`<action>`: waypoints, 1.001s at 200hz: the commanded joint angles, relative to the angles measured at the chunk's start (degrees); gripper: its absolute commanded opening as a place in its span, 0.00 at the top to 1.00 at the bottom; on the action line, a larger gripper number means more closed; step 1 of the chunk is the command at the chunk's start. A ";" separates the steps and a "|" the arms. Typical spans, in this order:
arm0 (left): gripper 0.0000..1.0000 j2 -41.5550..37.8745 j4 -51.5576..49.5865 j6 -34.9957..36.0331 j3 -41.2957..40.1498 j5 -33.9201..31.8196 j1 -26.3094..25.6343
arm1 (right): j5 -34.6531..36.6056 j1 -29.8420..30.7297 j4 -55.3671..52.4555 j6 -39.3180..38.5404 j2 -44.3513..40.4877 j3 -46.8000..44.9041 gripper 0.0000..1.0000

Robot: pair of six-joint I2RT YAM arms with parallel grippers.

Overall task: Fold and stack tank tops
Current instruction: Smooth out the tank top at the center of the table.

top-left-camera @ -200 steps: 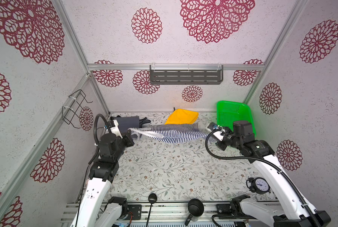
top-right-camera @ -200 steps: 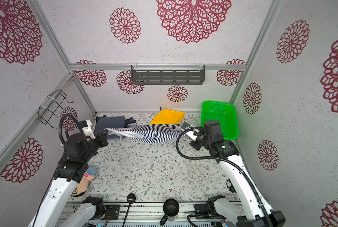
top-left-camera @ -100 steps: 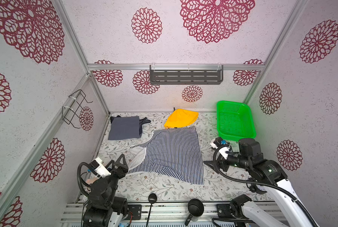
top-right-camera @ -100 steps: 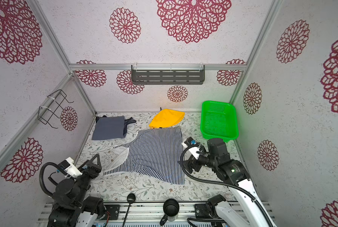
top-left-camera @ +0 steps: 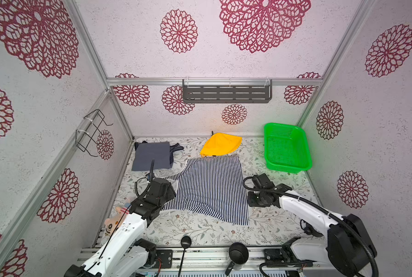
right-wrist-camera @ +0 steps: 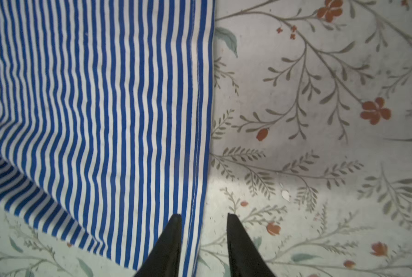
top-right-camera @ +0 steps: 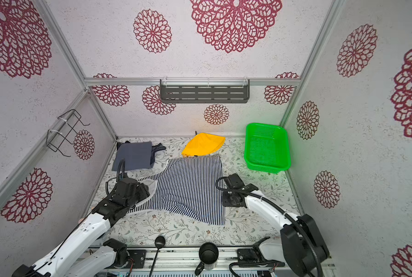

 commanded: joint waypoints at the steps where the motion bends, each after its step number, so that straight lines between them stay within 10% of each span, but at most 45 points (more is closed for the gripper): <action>1: 0.37 4.93 10.96 1.31 -0.09 -3.37 0.53 | 1.14 1.19 7.55 4.30 2.43 0.63 0.70; 71: 0.41 19.57 19.01 3.24 4.36 4.18 8.78 | 3.39 3.44 8.05 6.04 10.05 -1.80 0.85; 200: 0.42 39.01 22.56 1.03 12.61 14.45 16.83 | 3.77 -14.10 -5.59 -5.20 0.02 0.77 0.80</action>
